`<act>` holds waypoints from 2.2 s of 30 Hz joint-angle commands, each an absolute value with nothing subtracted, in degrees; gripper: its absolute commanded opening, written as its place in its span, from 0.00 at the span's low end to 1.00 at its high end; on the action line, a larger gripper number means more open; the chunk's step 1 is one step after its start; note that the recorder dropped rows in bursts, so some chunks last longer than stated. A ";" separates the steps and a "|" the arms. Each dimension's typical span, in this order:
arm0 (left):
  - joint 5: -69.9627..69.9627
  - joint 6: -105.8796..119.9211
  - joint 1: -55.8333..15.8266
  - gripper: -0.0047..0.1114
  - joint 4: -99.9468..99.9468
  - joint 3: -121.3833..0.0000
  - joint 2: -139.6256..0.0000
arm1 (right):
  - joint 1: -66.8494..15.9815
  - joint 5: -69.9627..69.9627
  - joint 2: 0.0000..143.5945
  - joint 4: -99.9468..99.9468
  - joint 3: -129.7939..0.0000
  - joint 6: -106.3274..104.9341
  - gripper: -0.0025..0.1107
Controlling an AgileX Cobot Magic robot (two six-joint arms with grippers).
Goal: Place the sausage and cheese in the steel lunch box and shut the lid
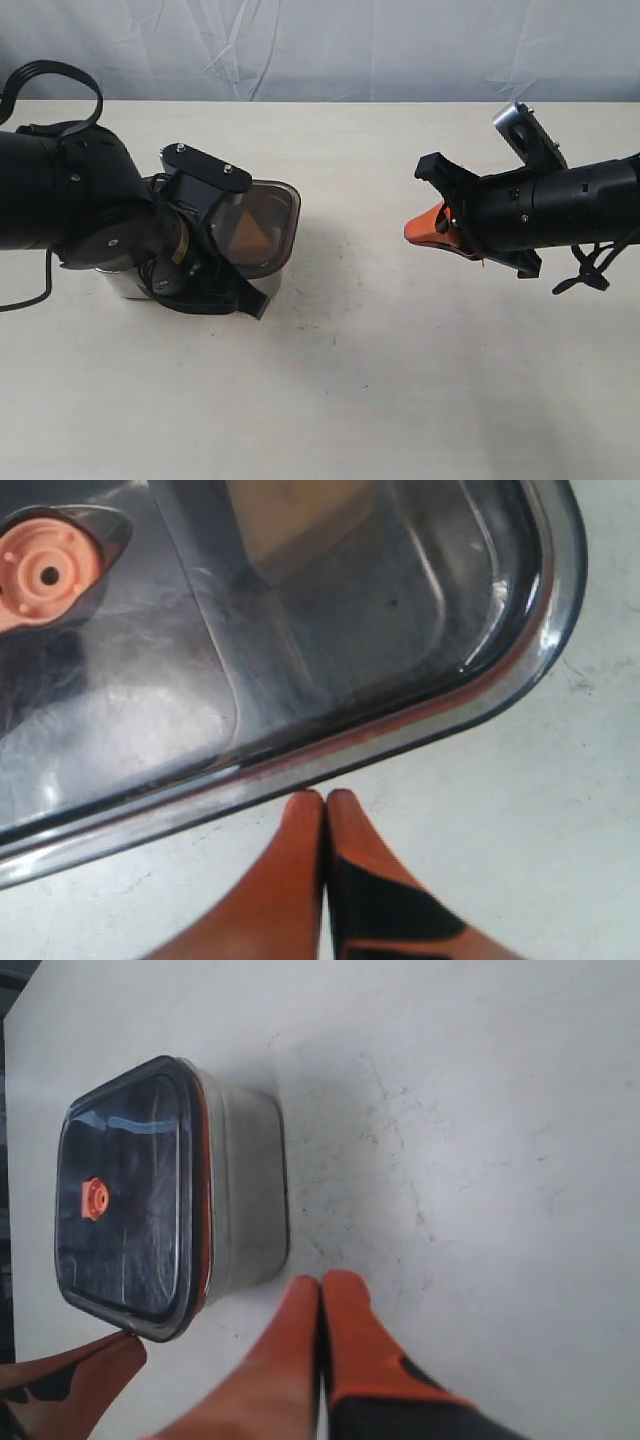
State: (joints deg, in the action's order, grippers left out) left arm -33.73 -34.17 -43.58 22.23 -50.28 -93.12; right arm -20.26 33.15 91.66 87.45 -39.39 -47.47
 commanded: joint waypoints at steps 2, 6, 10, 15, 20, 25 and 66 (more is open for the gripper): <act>-34.62 -34.47 -42.91 0.04 22.55 -50.15 -92.57 | -20.08 35.33 91.40 88.24 -39.21 -48.06 0.02; -34.85 -34.47 -42.91 0.04 21.96 -50.15 -92.57 | -20.08 35.67 91.40 89.10 -39.21 -48.06 0.02; -34.72 -34.47 -42.91 0.04 21.71 -50.15 -91.45 | -20.08 35.64 91.50 89.00 -39.21 -48.06 0.02; -35.83 -34.36 -42.91 0.04 21.71 -50.15 -89.50 | -20.08 35.40 91.50 89.00 -39.21 -48.06 0.02; -37.69 -34.36 -42.91 0.04 23.07 -50.15 -87.45 | -21.25 34.04 91.50 89.62 -39.21 -48.06 0.02; -37.69 -35.03 -42.91 0.04 26.09 -50.15 -84.51 | -27.94 24.95 91.50 92.10 -39.61 -48.06 0.02; -50.46 -33.25 -29.76 0.04 35.31 -50.15 -79.65 | -39.39 0.32 106.99 78.30 -58.14 -48.10 0.01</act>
State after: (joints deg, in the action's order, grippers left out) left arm -51.32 -35.18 -30.46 37.09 -50.28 -80.25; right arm -39.52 6.30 106.96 86.06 -56.49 -47.56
